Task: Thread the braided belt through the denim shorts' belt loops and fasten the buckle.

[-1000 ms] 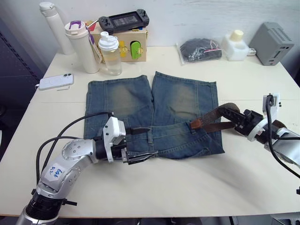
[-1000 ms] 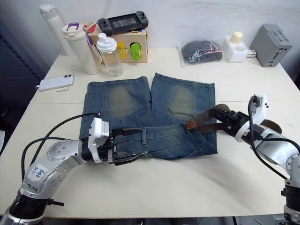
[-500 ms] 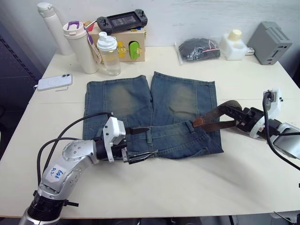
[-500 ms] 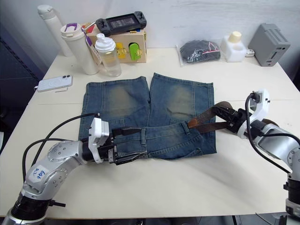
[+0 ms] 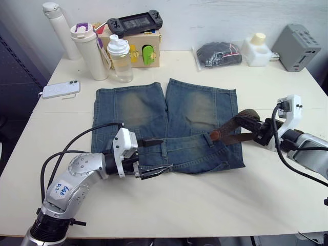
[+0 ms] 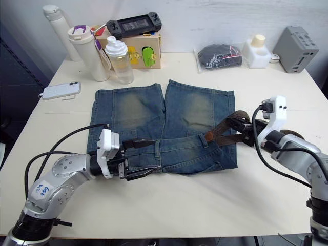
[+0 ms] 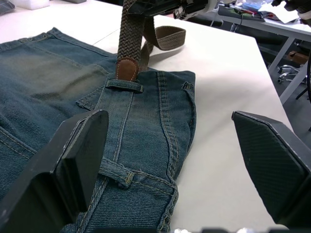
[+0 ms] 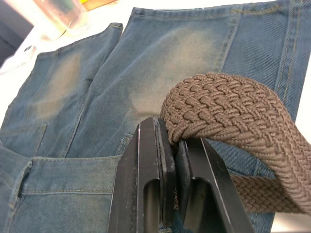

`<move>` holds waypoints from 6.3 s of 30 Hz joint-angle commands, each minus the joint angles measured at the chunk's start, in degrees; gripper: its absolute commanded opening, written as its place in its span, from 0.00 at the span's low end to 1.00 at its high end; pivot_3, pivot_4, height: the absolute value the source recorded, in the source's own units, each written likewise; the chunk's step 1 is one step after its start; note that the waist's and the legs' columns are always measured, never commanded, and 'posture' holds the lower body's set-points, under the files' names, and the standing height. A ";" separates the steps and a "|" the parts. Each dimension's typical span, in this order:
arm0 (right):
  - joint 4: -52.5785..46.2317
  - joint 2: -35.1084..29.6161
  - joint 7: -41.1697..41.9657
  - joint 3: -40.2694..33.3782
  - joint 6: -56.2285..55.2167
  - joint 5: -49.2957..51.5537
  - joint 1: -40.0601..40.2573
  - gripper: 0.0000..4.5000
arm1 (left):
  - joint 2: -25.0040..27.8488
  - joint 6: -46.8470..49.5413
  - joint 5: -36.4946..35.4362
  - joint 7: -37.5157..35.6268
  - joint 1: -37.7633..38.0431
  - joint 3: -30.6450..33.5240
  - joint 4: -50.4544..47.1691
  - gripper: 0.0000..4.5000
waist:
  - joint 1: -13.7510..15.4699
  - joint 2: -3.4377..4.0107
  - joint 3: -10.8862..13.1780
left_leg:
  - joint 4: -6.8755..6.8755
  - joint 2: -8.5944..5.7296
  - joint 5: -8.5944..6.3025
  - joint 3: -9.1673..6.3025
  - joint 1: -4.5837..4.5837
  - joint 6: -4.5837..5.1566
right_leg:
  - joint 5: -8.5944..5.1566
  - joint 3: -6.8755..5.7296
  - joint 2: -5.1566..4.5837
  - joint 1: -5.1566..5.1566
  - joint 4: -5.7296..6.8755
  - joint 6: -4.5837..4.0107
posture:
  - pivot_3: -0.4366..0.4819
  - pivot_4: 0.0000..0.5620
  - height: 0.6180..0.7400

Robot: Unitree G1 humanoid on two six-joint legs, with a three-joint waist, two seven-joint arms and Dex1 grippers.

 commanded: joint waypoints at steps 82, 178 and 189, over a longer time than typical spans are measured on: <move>-9.56 1.98 -13.44 -8.45 1.52 29.62 16.94 0.98 | -22.55 -42.96 45.33 -8.98 -35.43 -19.96 54.10 0.07 | 0.20 -0.11 -0.01 | 0.01 -0.28 0.13 -0.07 -0.15 0.22 | 0.10 -0.49 -0.17 -0.04 0.31 0.19 | 0.48 0.27 0.59; -24.27 26.23 -35.41 7.82 -28.06 37.37 22.05 0.88 | -6.86 -73.61 55.74 15.30 -19.89 -11.55 33.40 0.07 | 1.38 -0.75 -0.09 | 0.75 -0.50 0.17 -0.45 -0.66 0.22 | 0.32 -0.47 -0.24 -0.23 0.51 0.49 | 0.48 0.27 0.59; -23.57 27.65 -37.76 9.04 -29.43 37.37 19.83 0.01 | -7.15 -71.98 53.16 13.17 -20.13 -12.63 33.12 0.07 | 0.41 -0.74 -0.09 | 0.73 -0.49 0.16 -0.42 -0.77 0.23 | 0.32 -0.30 -0.23 -0.42 0.62 0.48 | 0.48 0.27 0.59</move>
